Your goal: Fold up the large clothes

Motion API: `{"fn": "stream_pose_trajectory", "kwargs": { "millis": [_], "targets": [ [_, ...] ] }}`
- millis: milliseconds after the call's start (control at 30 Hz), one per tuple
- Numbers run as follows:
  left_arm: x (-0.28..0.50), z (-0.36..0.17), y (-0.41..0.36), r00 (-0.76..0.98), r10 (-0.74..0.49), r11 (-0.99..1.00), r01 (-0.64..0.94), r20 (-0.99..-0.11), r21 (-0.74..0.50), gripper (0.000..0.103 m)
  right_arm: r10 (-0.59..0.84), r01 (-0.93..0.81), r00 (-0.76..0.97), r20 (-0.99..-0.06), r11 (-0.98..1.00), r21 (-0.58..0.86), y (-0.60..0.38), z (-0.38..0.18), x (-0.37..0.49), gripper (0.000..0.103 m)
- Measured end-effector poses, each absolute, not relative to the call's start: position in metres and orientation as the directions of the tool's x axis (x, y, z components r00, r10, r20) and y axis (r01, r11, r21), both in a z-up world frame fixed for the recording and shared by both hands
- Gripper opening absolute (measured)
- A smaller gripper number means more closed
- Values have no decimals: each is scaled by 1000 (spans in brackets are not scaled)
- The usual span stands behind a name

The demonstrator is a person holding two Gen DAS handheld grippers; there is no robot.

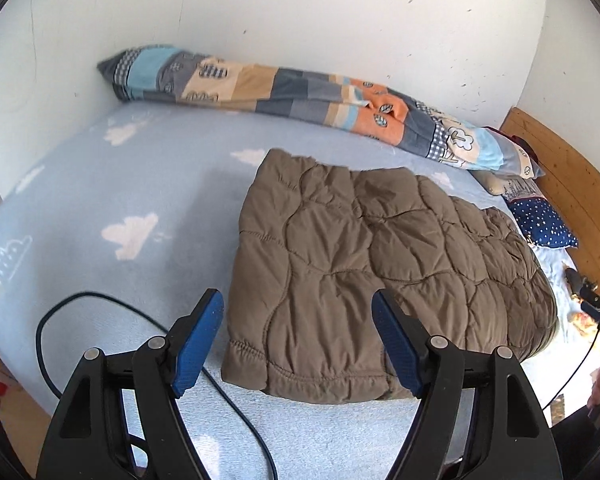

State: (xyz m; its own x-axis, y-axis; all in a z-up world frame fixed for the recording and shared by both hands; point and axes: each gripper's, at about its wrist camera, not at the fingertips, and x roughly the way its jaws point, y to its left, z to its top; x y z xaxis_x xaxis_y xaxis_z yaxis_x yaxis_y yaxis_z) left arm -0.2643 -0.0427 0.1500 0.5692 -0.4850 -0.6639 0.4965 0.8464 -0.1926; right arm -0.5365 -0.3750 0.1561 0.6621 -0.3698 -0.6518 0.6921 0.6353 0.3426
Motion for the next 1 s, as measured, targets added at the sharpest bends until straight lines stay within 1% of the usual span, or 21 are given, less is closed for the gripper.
{"fn": "stream_pose_trajectory", "kwargs": {
  "millis": [100,267,400,567,733,1000],
  "targets": [
    [-278,157,-49,607,-473,852,501,-638,-155,76,-373,646,697,-613,698,310,-351,165,-530,67],
    [-296,160,-70,635,-467,844,528,-616,-95,79,-336,562,740,-582,785,262,-314,169,-508,67],
    [-306,151,-95,623,-465,826,560,-630,-56,79,-277,505,748,-603,827,247,-290,158,-487,67],
    [-308,141,-128,605,-460,804,595,-650,-15,80,-242,469,738,-630,855,221,-273,145,-466,67],
    [-305,131,-156,590,-456,791,612,-666,2,80,-236,478,716,-657,852,215,-276,132,-455,67],
    [-297,113,-186,579,-439,781,624,-687,25,80,-237,504,700,-674,832,231,-291,120,-443,67]
  ]
}}
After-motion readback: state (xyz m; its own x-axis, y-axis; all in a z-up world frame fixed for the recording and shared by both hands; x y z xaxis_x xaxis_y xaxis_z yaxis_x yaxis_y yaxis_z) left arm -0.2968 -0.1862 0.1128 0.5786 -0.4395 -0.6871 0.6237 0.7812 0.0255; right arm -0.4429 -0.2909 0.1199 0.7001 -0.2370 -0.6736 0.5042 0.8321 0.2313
